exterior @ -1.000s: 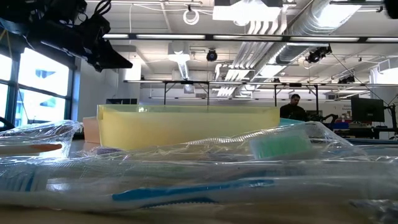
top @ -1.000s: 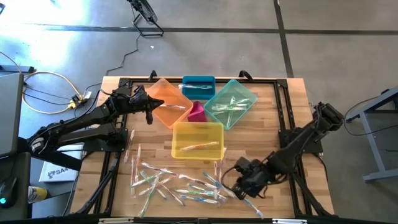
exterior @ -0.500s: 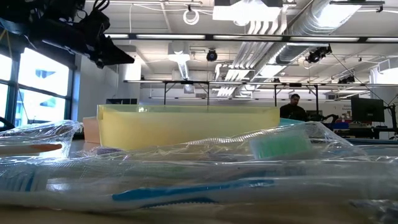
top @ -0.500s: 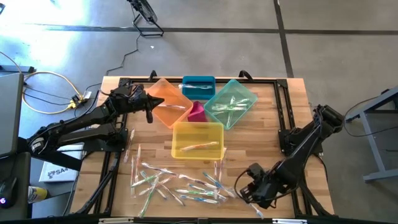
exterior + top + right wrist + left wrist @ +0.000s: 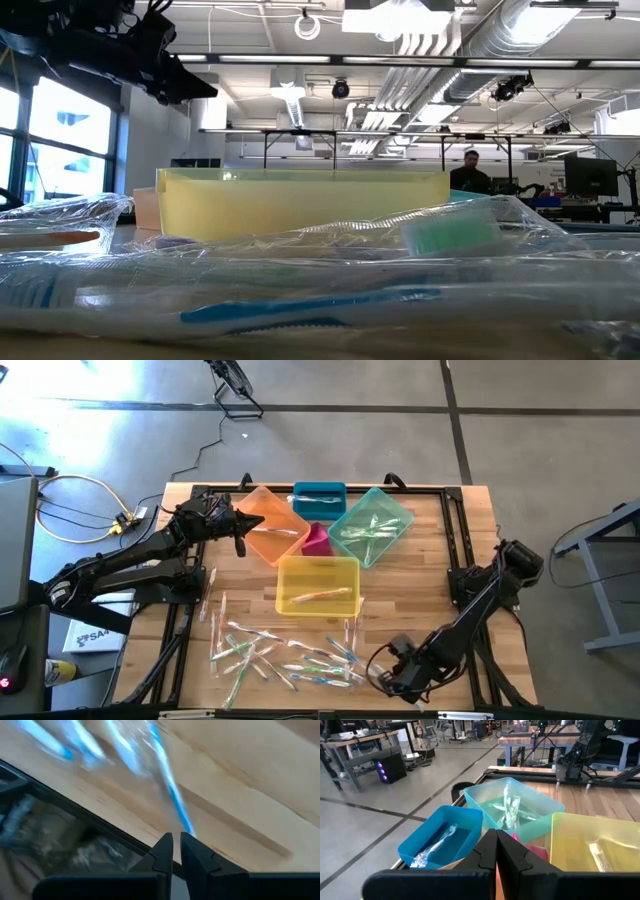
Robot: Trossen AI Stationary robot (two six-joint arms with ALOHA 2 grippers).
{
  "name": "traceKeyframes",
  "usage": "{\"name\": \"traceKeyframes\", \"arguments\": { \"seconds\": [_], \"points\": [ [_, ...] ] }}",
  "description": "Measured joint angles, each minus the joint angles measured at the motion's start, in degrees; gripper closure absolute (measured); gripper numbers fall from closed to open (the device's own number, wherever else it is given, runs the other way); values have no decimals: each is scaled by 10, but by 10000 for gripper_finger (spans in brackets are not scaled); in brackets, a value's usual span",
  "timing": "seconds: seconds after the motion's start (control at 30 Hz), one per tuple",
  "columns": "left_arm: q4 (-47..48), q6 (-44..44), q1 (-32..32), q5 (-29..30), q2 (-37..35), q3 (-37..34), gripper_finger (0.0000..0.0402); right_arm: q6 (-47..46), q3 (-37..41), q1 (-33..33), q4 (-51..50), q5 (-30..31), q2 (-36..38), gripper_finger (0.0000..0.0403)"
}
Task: Pick & Place Toothbrushes
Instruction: Put the blue toothbrush into the blue bin
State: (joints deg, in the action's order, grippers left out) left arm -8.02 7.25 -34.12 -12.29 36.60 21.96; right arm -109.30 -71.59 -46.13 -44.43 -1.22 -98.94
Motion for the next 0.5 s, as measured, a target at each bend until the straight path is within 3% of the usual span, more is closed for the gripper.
{"name": "traceKeyframes", "arguments": {
  "seconds": [0.33, 0.5],
  "points": [
    [0, 0, 0, -1, 0, 0, 402, 13, 0, -5, 9, 37, 0, 377],
    [1, 0, 0, -2, 0, 0, 402, 10, 0, -8, 9, 54, 0, 345]
  ]
}}
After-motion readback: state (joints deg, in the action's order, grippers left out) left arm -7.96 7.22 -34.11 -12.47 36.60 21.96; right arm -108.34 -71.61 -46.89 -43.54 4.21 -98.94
